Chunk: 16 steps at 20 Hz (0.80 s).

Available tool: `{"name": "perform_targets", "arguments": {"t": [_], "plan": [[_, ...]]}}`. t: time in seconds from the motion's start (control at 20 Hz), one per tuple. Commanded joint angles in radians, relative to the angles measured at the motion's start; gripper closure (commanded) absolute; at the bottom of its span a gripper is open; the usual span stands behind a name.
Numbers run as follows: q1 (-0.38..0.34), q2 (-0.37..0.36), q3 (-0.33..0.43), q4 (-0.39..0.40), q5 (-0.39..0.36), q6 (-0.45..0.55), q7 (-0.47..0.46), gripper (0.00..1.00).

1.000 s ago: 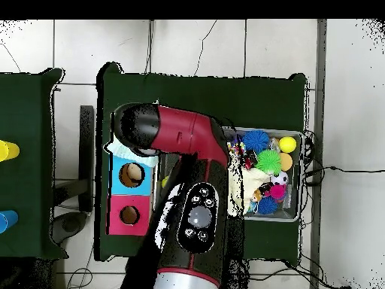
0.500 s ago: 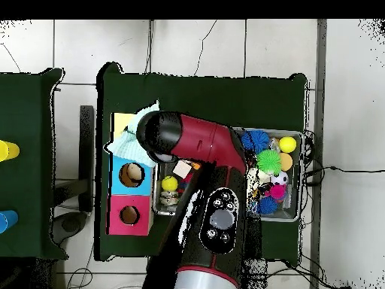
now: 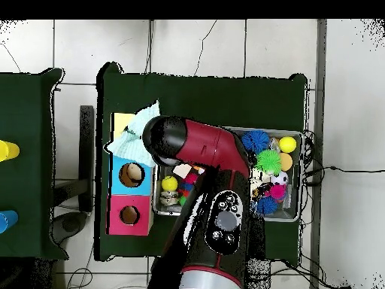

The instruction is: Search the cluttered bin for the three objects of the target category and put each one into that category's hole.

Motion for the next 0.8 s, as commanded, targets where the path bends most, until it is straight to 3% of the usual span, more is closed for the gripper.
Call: {"name": "perform_targets", "arguments": {"t": [0.05, 0.8], "plan": [[-0.006, 0.018, 0.092, 0.080, 0.001, -0.017, 0.127, 1.00], [0.009, 0.045, 0.131, -0.025, 0.059, 0.008, 0.172, 1.00]]}}
